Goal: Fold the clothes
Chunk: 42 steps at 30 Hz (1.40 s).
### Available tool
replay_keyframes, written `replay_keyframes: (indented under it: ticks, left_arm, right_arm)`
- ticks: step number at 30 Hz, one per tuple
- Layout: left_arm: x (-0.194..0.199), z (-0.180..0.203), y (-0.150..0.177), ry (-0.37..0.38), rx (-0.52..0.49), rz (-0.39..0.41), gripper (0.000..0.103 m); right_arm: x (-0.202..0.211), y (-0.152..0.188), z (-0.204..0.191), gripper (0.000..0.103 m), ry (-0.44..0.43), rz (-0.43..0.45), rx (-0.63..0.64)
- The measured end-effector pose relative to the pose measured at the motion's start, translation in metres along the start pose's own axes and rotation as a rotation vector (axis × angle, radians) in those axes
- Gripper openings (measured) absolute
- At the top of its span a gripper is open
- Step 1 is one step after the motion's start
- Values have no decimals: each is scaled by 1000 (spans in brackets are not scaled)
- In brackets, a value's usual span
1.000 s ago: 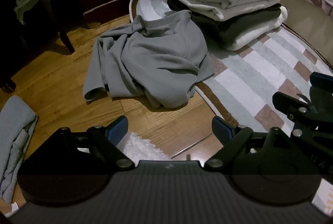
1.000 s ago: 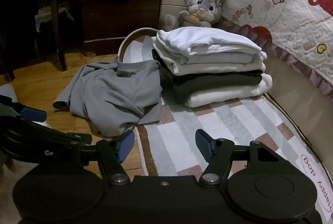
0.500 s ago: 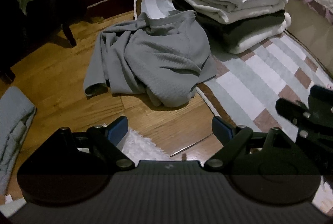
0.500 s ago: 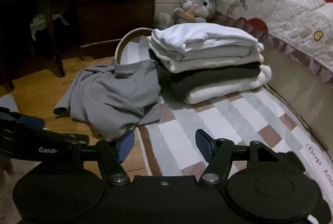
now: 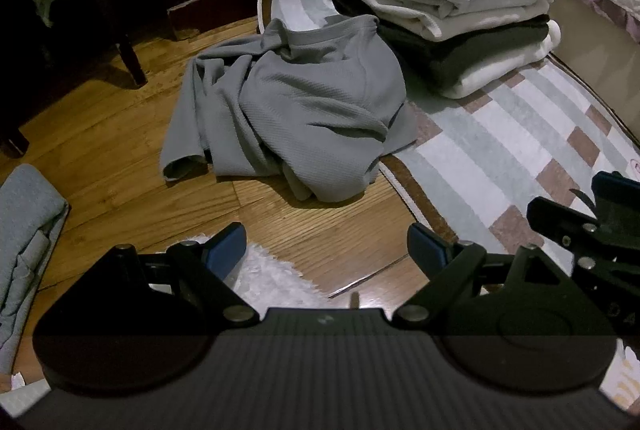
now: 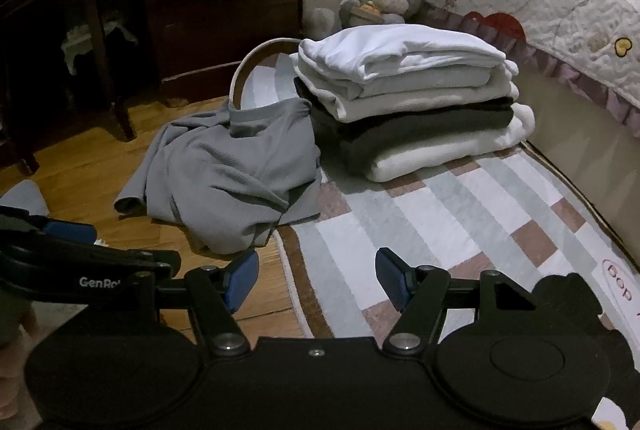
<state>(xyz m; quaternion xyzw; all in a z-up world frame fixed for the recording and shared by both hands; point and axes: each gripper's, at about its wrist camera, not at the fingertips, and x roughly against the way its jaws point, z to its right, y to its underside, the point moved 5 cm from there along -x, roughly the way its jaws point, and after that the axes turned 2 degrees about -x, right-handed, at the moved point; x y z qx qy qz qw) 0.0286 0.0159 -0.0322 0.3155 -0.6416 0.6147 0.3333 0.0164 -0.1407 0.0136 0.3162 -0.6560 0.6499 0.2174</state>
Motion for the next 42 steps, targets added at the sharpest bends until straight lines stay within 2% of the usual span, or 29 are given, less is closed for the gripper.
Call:
replay_keyframes:
  ticks: [10, 14, 18, 22, 23, 25, 26, 27, 30, 32, 33, 34, 35, 36, 40, 42]
  left_arm:
    - [-2, -24, -10, 19, 97, 49, 86]
    - [1, -61, -20, 20, 183, 83, 80]
    - [-8, -103, -34, 23, 247, 90, 74]
    - [-38, -140, -49, -5, 248, 68, 70]
    - [-48, -148, -53, -6, 249, 60, 67]
    - [-68, -158, -59, 12, 252, 39, 65]
    - [-77, -161, -61, 24, 254, 26, 65]
    - [-88, -165, -63, 35, 257, 10, 64]
    - [-118, -168, -72, 40, 245, -20, 64]
    - [-138, -170, -78, 20, 247, -23, 64]
    - [-147, -172, -81, -6, 244, -17, 65]
    - [-154, -174, -84, -39, 239, -6, 65]
    - [-161, -176, -87, -73, 233, 4, 66]
    - [-167, -179, -90, -105, 228, 17, 66]
    - [-186, -202, -103, -151, 264, 51, 66]
    - [-194, -208, -106, -128, 277, 31, 67]
  right_arm:
    - [15, -13, 5, 70, -124, 102, -87]
    - [20, -18, 7, 70, -179, 138, -129]
    - [1, -13, 10, 70, -268, 80, -239]
    - [-20, -7, 7, 49, -319, 42, -288]
    - [-25, -6, 3, 38, -325, 43, -274]
    - [-32, -6, -6, 23, -339, 54, -220]
    - [-35, -6, -13, 17, -338, 69, -177]
    - [-37, -7, -20, 16, -336, 83, -133]
    - [-44, -16, -39, 16, -314, 158, 10]
    - [-50, -26, -44, 20, -300, 179, 47]
    - [-56, -32, -43, 24, -289, 183, 31]
    - [-63, -36, -40, 37, -289, 165, -3]
    - [-71, -40, -37, 55, -292, 144, -37]
    - [-80, -42, -33, 61, -304, 117, -74]
    - [-116, -51, -18, 63, -352, 8, -220]
    - [-134, -55, -10, 63, -375, -47, -293]
